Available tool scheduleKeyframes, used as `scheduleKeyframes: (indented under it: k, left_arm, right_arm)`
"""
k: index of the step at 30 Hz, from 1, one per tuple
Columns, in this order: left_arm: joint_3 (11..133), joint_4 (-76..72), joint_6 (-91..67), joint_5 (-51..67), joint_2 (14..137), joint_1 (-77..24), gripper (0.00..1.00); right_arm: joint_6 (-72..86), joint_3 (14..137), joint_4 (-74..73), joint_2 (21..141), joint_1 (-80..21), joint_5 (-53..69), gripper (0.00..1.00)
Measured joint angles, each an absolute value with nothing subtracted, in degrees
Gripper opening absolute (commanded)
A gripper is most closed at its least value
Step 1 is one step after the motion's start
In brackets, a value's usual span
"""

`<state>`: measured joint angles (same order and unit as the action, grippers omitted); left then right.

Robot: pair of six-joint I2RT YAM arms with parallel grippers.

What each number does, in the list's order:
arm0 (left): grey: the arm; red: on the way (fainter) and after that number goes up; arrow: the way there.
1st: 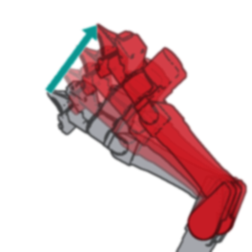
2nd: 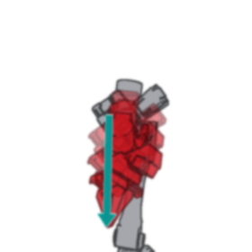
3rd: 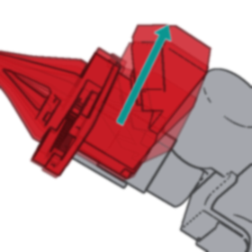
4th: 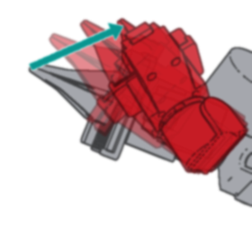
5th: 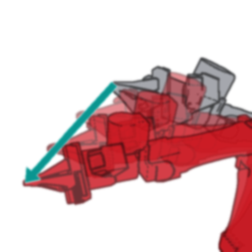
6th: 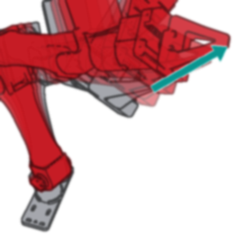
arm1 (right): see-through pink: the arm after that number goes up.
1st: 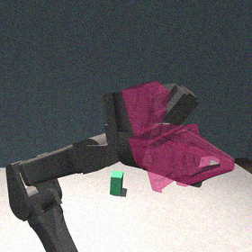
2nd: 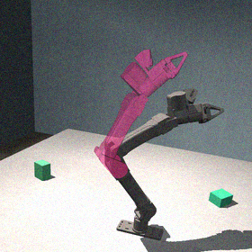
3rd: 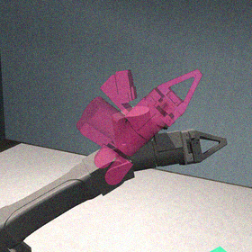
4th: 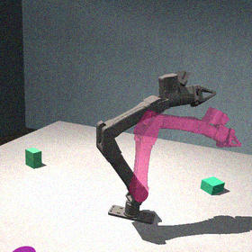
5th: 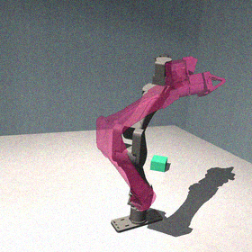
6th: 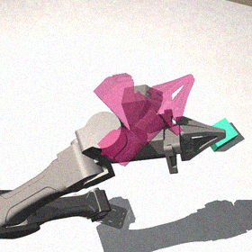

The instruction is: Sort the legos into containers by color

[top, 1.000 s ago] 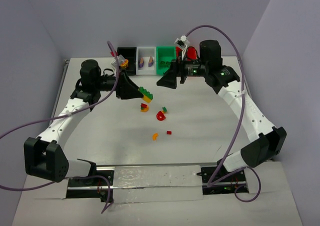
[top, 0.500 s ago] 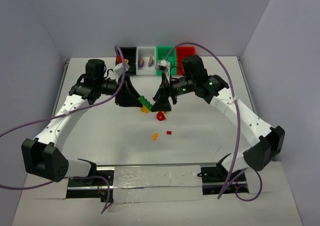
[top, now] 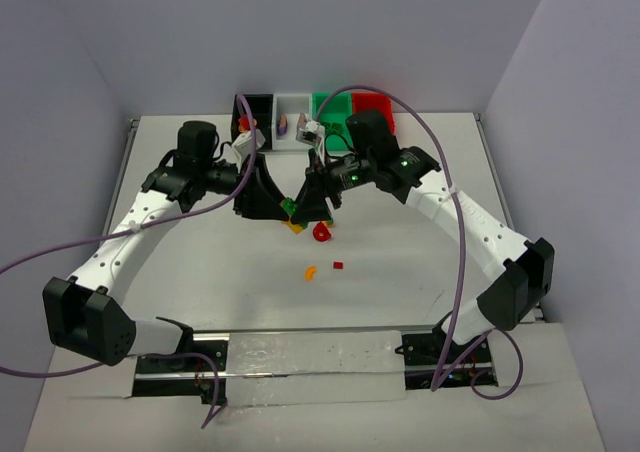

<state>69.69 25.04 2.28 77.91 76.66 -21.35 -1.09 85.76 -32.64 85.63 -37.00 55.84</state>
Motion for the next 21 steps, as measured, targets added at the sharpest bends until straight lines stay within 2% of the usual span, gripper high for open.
scheduleKeyframes:
  k: [7,9,10,11,21]
  left_arm:
    - [69.69,26.01,3.25,77.42,76.64,-21.61,0.00]
    - [69.69,26.15,3.29,77.06,76.58,-21.58,0.00]
    - [69.69,26.19,3.31,76.92,76.58,-21.58,0.00]
    - [69.69,26.33,3.33,76.90,76.56,-21.58,0.00]
    - [69.69,29.59,8.36,76.28,76.12,-21.71,0.00]
  right_arm:
    - [-0.51,86.37,-32.69,86.22,-37.17,56.43,0.34]
    - [-0.51,86.41,-33.02,86.24,-37.15,56.47,0.21]
    - [-0.59,86.43,-33.10,86.30,-37.15,56.45,0.03]
    - [-0.62,86.57,-33.29,86.36,-37.15,56.46,0.00]
    - [-2.08,87.37,-35.24,86.65,-36.21,57.14,0.00]
